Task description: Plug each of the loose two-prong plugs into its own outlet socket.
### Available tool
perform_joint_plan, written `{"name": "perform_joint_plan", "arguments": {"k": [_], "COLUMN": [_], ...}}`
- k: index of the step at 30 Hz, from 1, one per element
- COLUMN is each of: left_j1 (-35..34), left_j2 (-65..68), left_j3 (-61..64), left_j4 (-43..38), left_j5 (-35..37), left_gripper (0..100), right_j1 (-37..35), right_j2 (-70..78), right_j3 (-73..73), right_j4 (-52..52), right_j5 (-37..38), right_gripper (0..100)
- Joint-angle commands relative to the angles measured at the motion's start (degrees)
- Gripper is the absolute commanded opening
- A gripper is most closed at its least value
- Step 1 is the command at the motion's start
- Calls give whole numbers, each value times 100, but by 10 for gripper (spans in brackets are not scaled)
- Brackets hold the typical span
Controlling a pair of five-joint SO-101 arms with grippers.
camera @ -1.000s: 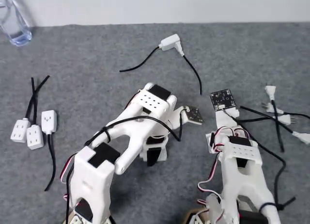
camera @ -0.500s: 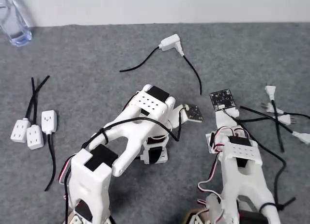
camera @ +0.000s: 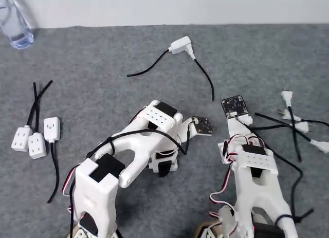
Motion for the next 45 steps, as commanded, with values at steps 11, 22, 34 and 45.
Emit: {"name": "perform_joint_plan", "arguments": {"k": [11,22,34,45], "left_j1": [-193,-202,-211,-431], "left_j2": [-264,-273,-264,246], "left_j3": [13,-154,-945,-954], "left_j4": [-633,-615,-633,-1134], "left_j5": [-343,-1574,-1644,-1662], "left_gripper": [17,13,13,13], "right_j1": [13,13,13,4], "right_j2": [22,22,31,31], "right_j3": [-334,-334,-334,-325], "right_j4": [-127,-136,-145,-145], "right_j5": [88,97,105,105], "right_gripper": [225,225,225,225]}}
